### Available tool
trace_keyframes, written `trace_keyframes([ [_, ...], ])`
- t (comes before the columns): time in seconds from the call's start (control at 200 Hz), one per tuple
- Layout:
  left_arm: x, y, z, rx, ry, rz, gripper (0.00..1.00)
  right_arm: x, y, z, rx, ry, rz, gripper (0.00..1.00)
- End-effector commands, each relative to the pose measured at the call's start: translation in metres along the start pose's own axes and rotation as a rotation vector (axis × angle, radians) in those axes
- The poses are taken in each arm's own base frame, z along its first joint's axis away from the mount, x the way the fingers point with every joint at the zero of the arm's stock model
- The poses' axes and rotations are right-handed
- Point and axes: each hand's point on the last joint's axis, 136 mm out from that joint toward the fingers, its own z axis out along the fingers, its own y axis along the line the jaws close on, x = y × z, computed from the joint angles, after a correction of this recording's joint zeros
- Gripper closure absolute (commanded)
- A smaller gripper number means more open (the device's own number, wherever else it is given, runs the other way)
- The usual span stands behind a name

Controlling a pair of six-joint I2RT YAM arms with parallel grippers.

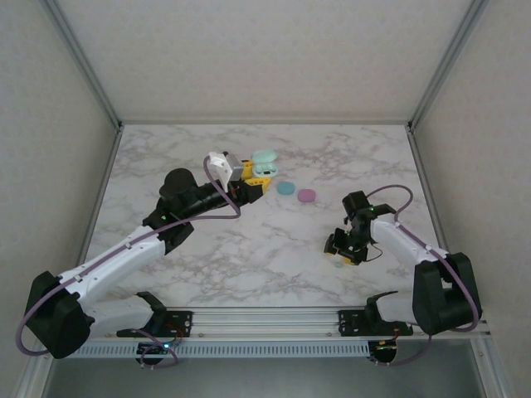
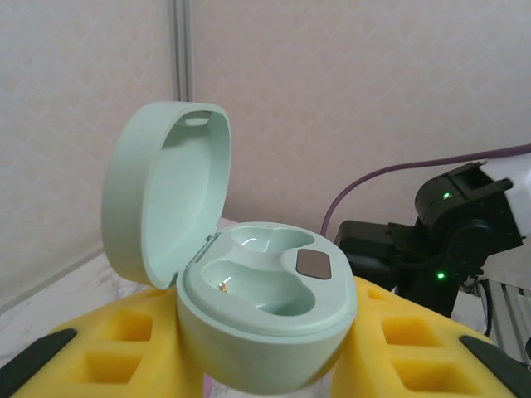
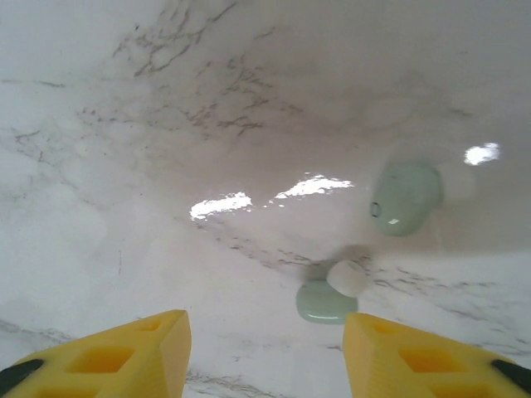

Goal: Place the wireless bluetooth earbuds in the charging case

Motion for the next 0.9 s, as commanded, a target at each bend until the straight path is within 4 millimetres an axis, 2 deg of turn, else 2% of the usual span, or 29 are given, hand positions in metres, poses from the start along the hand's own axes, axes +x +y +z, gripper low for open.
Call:
trace_keyframes([
  [0.0,-0.013,-0.008,0.001,0.026,-0.036,0.006,0.78,0.003,-0.012,-0.004,0.053,-0.028,0.063,0.44],
  [0.16,-0.011,-0.007,-0.001,0.018,-0.031,0.012,0.78,0.016,-0.017,0.007,0.043,0.01,0.103,0.44],
  [0.3,-0.01,-0.008,0.001,0.027,-0.028,0.009,0.78,0.021,-0.011,0.016,0.003,0.053,0.115,0.43],
  [0.651,-0.01,-0.007,-0.001,0.021,-0.028,0.011,0.78,0.016,0.004,0.031,-0.059,0.083,0.107,0.44],
  [0.896,-0.01,-0.006,0.0,0.017,-0.024,0.013,0.78,0.016,0.017,0.031,-0.1,0.104,0.09,0.45],
])
